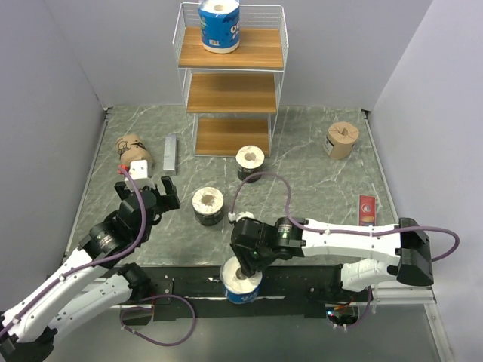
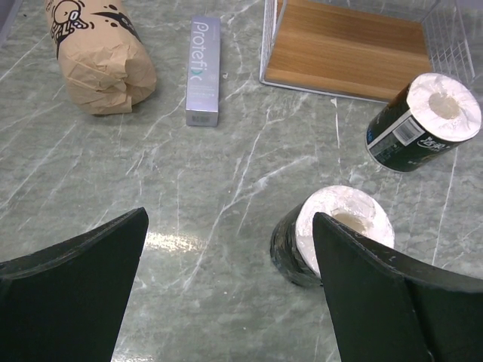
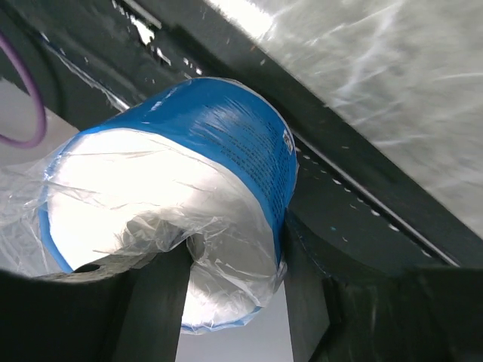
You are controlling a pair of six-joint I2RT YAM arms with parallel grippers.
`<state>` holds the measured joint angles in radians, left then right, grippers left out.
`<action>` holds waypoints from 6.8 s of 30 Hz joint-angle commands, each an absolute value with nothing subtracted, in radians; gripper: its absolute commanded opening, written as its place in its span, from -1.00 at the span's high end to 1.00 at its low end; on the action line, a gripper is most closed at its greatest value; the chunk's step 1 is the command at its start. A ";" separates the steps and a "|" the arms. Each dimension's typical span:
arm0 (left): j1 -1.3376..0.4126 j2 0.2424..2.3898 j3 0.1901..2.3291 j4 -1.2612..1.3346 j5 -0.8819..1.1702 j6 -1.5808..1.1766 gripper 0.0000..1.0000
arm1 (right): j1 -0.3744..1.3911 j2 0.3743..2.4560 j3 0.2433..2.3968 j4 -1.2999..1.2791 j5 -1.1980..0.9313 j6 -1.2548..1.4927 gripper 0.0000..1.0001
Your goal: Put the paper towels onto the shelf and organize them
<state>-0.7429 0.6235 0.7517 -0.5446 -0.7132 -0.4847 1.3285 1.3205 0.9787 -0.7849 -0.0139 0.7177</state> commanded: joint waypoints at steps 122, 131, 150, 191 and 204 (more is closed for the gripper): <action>-0.724 0.497 0.735 -0.525 -0.666 -0.495 -0.93 | 0.522 1.861 2.530 -0.492 0.350 0.520 0.39; -0.724 0.497 0.736 -0.525 -0.663 -0.494 -0.93 | 0.520 1.885 2.520 -0.440 0.382 0.541 0.17; -0.724 0.492 0.732 -0.523 -0.663 -0.491 -0.93 | 0.515 1.947 2.551 -0.334 0.377 0.551 -0.12; -0.719 0.503 0.730 -0.515 -0.650 -0.486 -0.93 | 0.495 1.689 2.317 -0.343 0.204 0.357 -0.35; -0.719 0.639 0.745 -0.578 -0.439 -0.820 -0.94 | 0.509 0.986 1.371 -0.540 0.043 0.376 -0.82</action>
<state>-0.7227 0.5732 0.7315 -0.5499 -0.5388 -0.6247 0.5045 1.1244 1.6009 -0.4923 0.0891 0.3645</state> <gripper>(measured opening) 0.967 0.848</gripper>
